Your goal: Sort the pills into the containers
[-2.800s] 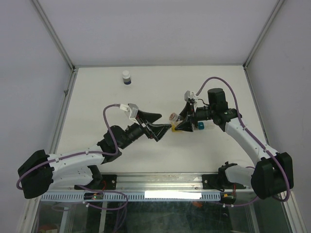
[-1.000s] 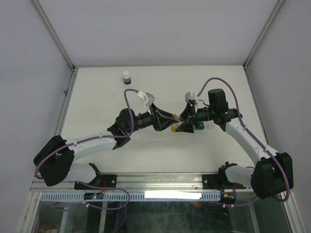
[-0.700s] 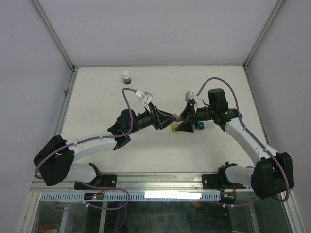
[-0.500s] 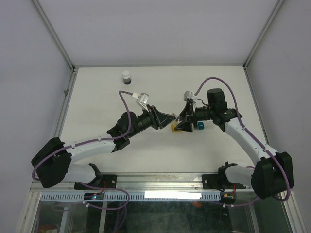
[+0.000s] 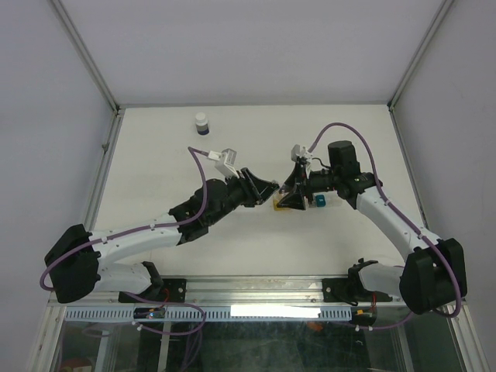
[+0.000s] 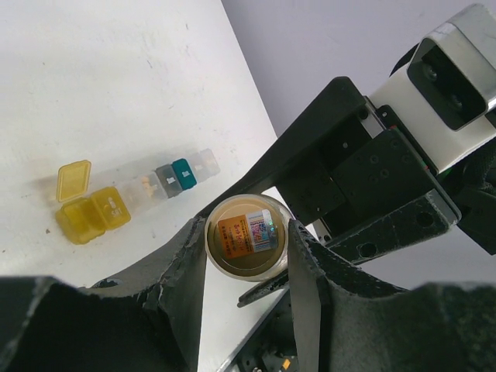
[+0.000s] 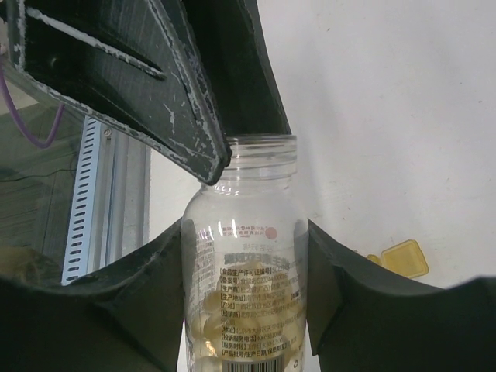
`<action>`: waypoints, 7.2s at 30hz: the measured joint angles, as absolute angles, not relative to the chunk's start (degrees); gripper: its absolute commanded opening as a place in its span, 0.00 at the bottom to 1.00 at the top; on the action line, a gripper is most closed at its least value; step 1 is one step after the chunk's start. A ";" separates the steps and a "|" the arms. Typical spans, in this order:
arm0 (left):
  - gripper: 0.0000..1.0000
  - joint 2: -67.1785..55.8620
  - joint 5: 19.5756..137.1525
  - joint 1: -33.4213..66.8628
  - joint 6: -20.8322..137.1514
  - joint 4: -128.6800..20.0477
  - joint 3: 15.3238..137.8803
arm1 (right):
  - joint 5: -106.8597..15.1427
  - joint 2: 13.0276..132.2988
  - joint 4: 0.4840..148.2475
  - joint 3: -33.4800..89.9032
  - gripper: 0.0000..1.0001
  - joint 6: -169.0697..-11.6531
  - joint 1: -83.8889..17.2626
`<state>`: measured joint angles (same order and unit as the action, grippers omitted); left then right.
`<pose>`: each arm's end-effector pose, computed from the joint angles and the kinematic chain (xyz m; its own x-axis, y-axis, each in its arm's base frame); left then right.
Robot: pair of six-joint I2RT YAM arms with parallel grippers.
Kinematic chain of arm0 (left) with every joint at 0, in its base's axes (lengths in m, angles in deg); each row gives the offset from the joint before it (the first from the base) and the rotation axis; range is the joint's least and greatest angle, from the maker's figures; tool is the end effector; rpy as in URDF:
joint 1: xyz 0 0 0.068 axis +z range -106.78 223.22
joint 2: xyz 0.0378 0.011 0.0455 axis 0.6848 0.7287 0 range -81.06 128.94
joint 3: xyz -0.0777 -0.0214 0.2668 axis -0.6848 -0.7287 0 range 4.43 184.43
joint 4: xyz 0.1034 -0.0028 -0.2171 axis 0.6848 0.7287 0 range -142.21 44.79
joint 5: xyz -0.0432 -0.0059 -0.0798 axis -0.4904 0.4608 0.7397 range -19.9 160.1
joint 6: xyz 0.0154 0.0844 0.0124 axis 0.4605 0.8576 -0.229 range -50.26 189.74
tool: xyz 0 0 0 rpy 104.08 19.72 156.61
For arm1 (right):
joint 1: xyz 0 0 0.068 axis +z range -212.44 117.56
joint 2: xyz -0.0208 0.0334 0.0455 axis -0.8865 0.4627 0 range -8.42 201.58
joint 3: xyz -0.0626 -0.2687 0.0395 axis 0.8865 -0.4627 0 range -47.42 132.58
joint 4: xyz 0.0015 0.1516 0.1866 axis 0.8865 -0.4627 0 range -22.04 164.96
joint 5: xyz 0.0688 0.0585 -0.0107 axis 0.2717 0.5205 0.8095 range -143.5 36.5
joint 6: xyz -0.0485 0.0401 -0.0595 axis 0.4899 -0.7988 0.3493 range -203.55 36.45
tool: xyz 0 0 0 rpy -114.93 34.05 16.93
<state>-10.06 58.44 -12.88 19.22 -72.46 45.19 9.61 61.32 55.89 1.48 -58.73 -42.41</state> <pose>0.1809 -0.2415 0.2828 -0.6033 -0.4575 -0.6532 0.3715 0.5636 -0.7378 0.2012 0.1460 0.2741 -0.2122 -0.2795 -0.9364 -0.9770 0.0808 0.1973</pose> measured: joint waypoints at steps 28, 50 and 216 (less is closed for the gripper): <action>0.00 -6.22 47.82 -16.44 11.46 -59.06 55.09 | 1.88 58.80 57.27 1.48 0.00 -57.70 -42.17; 0.67 -4.66 48.13 -16.53 9.95 -54.72 59.68 | -0.29 55.15 58.54 0.46 0.00 -56.17 -42.67; 0.99 -16.82 79.77 7.28 37.86 -83.96 23.87 | 18.99 64.16 47.78 6.92 0.00 -45.66 -63.63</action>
